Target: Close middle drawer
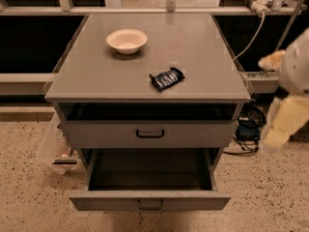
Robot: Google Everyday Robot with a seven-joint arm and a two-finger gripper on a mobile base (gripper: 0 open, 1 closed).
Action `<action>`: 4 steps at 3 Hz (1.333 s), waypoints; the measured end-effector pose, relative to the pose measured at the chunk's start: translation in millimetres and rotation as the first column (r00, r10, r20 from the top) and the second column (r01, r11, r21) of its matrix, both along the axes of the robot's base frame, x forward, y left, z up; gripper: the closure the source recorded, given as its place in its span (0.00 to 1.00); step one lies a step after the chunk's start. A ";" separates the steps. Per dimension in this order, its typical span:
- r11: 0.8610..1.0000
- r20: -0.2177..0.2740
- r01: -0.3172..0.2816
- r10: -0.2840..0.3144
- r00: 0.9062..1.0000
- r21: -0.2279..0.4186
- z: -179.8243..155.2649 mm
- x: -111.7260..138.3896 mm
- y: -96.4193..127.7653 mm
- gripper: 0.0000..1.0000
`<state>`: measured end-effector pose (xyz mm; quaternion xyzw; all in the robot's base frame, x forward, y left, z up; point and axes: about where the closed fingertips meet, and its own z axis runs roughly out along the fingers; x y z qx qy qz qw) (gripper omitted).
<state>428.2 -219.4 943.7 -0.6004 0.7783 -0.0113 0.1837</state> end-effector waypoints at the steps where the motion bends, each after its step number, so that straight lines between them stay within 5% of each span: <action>1: 0.985 -0.031 0.018 -0.012 0.999 0.174 -75.4 -23.8 0.0 0.00; 2: 0.921 -0.084 0.087 -0.059 0.995 0.379 -163.8 -48.2 11.1 0.00; 3: 0.820 -0.198 0.229 -0.145 0.970 0.524 -268.3 -79.1 22.6 0.00; 4: 0.737 -0.317 0.351 -0.194 0.928 0.578 -365.6 -102.4 34.2 0.00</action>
Offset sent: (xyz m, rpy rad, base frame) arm -0.1126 0.0103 -0.3862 0.7582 0.2089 -0.3479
